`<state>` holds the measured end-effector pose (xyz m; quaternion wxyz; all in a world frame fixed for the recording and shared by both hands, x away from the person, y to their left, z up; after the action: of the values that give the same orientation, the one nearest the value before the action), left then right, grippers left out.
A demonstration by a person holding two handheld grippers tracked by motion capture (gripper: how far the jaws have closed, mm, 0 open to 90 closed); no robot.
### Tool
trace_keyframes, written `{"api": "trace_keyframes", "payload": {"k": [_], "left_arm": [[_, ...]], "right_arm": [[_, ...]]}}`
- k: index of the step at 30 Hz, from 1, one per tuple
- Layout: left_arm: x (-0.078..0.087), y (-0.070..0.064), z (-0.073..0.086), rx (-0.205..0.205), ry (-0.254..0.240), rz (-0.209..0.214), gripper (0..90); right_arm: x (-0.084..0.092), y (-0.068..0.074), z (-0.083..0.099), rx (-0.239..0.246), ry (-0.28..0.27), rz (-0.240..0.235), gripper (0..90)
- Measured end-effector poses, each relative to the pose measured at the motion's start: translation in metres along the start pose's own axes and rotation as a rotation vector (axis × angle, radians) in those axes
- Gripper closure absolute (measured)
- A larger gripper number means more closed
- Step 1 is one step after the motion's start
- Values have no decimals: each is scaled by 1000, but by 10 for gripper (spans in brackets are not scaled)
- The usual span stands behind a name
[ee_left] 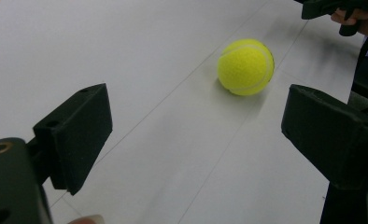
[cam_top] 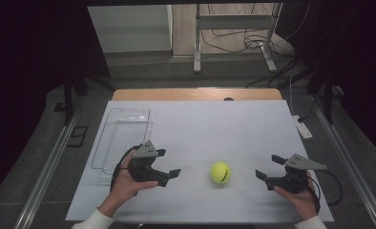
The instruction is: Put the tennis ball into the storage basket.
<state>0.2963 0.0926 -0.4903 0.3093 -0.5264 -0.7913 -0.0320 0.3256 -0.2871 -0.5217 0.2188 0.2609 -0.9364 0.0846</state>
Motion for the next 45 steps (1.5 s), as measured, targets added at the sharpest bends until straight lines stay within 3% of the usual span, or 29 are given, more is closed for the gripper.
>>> {"api": "trace_keyframes", "payload": {"k": [28, 45], "left_arm": [[-24, -10, -23, -32, 29, 81, 98], [-44, -14, -29, -51, 78, 114, 97]], "right_arm": [[0, 0, 0, -2, 2, 0, 97], [0, 0, 0, -3, 2, -1, 97]]}}
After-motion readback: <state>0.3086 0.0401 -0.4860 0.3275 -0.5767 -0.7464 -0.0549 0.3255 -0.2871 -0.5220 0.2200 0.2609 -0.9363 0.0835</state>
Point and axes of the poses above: each handheld gripper's, and its own axes: x roughly backward along the jaws, z roughly out of its underside, y roughly to its left, the point moved 6 cm from there along -x, roughly forward along the jaws, and after that the axes turned 12 degrees about z, right-handed, at the moved point
